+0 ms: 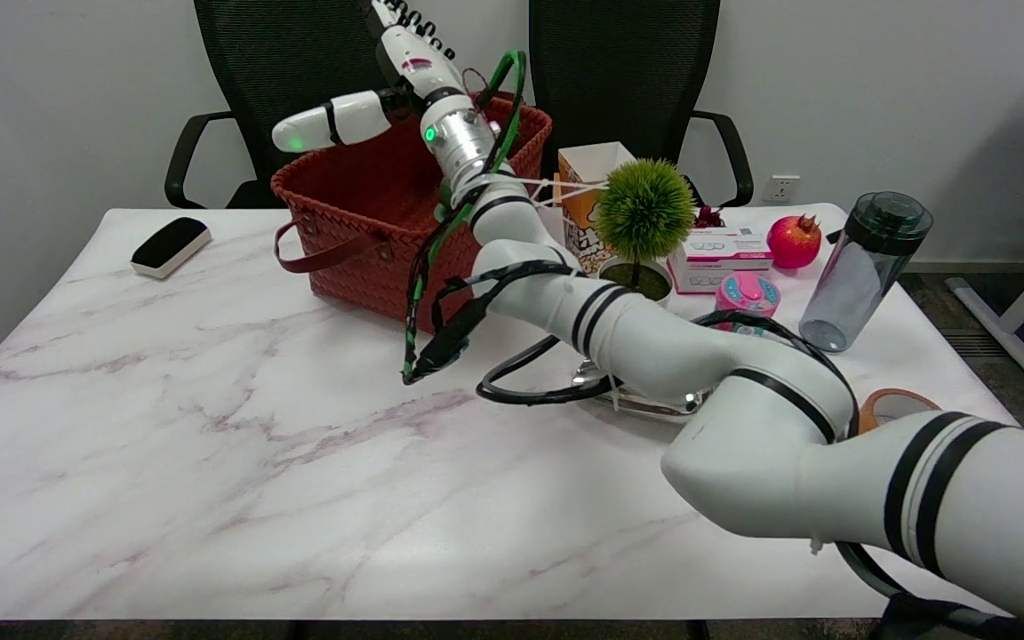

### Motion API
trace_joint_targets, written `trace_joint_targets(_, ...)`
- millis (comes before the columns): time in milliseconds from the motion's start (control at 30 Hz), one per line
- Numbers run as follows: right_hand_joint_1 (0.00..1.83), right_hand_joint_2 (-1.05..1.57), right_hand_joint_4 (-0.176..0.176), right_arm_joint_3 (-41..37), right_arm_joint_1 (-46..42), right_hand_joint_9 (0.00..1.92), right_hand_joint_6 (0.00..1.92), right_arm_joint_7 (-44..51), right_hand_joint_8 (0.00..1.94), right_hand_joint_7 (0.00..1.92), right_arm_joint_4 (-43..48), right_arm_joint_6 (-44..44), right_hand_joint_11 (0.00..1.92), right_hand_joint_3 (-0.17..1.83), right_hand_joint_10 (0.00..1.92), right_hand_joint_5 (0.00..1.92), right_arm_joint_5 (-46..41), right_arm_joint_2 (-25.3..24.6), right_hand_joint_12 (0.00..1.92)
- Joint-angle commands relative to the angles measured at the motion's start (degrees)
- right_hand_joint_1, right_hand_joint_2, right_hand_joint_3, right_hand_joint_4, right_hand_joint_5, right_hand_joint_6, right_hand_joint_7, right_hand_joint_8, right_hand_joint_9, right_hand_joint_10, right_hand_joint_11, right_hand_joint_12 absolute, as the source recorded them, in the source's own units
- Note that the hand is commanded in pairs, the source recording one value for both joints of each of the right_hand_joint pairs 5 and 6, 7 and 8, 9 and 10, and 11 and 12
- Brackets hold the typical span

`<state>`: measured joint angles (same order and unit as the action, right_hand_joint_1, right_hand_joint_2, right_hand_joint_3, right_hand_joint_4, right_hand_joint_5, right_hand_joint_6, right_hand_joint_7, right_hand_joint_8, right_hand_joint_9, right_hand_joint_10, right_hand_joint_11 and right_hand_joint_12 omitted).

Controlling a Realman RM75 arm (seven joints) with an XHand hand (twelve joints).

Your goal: Place the flexible tripod into the brown storage basket.

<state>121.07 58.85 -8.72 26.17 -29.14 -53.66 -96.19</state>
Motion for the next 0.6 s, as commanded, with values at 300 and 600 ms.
trace_joint_targets(300,0.67,0.23,0.0,-3.2,-34.0,0.0,0.0,0.2,0.0,0.0,55.0,0.9,0.0,-0.17,0.0,0.0,-15.1,22.0,0.0)
trace_joint_targets(600,0.68,0.24,0.0,-2.5,-48.0,0.0,0.0,0.2,0.0,0.0,64.2,-11.4,0.0,-0.11,0.0,0.0,-10.5,24.6,0.0)
